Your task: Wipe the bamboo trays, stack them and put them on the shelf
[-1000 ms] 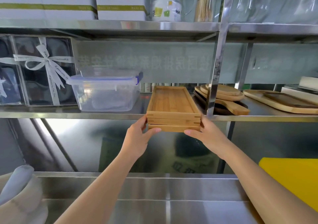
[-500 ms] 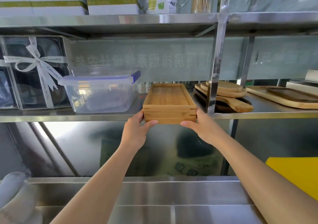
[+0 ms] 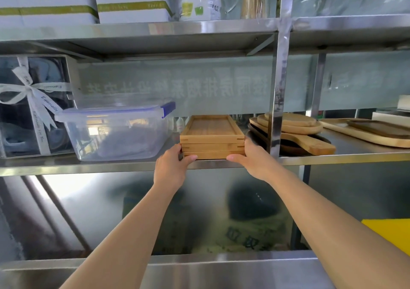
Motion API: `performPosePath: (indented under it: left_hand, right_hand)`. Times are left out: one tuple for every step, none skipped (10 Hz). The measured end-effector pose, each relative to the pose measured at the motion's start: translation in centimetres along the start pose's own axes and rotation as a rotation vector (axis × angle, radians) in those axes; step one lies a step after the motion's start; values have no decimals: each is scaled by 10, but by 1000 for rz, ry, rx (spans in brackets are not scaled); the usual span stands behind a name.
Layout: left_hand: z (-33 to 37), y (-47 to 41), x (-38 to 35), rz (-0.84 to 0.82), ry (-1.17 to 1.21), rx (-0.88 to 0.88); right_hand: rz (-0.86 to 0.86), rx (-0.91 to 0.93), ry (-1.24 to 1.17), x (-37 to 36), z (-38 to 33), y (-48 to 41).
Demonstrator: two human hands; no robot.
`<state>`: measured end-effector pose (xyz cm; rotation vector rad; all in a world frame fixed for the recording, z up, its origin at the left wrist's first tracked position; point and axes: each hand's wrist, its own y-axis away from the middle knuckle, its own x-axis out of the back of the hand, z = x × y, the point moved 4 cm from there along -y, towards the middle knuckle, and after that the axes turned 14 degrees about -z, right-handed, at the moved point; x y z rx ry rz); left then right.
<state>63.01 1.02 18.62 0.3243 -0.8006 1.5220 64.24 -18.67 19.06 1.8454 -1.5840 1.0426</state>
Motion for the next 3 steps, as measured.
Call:
performPosePath:
  left_hand:
    - [-1,-2,-1,23,-65,11]
    - [-6,-1,0,43,-113,14]
    - [-5,18,3,94,-150,8]
  right_hand:
    - [8,-24,37,3,1,-3]
    - [31,-4,45,2,5,1]
    - [93,68,26,4,2,18]
